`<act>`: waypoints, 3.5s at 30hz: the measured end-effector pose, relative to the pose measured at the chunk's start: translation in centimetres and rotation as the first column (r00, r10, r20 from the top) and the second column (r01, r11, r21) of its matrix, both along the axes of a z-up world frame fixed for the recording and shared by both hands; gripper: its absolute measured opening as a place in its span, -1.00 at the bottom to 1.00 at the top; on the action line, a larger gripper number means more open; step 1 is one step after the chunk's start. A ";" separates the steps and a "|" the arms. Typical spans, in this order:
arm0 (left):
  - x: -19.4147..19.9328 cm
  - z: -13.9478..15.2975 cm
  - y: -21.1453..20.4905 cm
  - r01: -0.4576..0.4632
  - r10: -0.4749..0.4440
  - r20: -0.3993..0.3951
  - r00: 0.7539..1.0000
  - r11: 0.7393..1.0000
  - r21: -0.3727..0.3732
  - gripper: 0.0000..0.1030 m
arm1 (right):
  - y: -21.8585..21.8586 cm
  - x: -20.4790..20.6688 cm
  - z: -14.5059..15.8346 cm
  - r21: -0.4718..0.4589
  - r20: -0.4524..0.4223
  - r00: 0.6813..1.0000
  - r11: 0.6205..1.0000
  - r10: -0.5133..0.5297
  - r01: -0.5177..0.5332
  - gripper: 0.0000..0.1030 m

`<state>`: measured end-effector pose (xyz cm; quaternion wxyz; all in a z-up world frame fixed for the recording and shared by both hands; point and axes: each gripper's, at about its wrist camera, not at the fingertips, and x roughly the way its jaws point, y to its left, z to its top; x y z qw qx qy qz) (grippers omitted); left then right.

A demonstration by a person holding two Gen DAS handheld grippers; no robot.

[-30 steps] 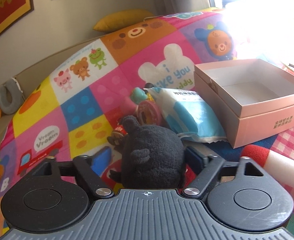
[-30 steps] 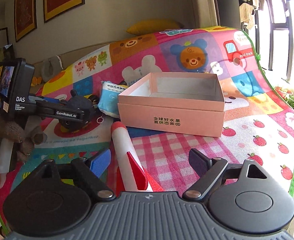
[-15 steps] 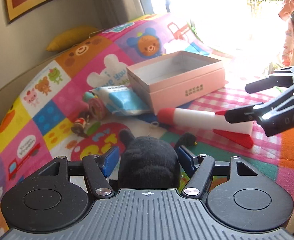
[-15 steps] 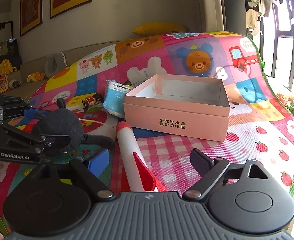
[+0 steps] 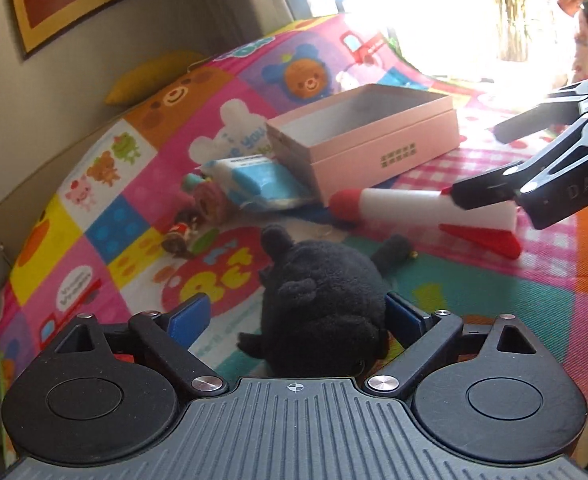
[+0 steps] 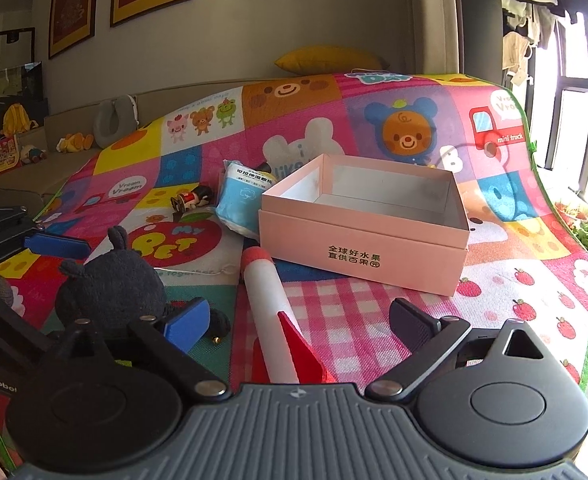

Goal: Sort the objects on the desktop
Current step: 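Grasp the black plush toy with the left gripper while the right gripper holds the rocket, then lower the rocket and plush into the pink box and open both grippers, then grasp the blue wet-wipes pack with the right gripper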

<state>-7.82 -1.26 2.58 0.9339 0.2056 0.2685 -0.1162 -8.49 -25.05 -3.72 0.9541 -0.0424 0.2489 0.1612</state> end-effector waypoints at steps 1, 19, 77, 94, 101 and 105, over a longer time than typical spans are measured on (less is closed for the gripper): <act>0.3 0.3 1.1 -0.026 0.026 0.003 1.000 1.000 -0.015 0.96 | 0.1 0.1 -0.1 -0.007 -0.003 1.000 1.000 0.001 -0.001 0.88; 6.8 3.6 10.8 -0.239 0.262 0.088 0.961 0.949 -0.205 0.99 | 4.7 3.1 -0.7 -0.116 -0.089 0.991 0.988 0.096 -0.106 0.40; 17.6 6.3 -2.4 0.044 -0.055 -0.018 0.998 0.919 -0.392 0.94 | -9.6 20.3 6.5 0.284 -0.134 0.958 0.916 -0.253 0.282 -0.10; 12.9 -0.9 7.9 -0.359 0.356 -0.049 0.933 0.914 -0.190 0.99 | 6.3 15.0 5.9 -0.099 -0.007 0.997 0.992 0.077 -0.077 0.08; 12.1 -1.9 12.6 -0.487 0.477 -0.117 0.871 0.806 -0.337 1.00 | 16.7 15.5 2.8 -0.363 0.053 0.984 0.921 0.172 -0.142 0.54; 12.1 -2.2 13.7 -0.495 0.475 -0.157 0.866 0.769 -0.404 1.00 | 19.4 18.2 0.6 -0.436 0.008 0.990 0.891 0.139 -0.122 0.48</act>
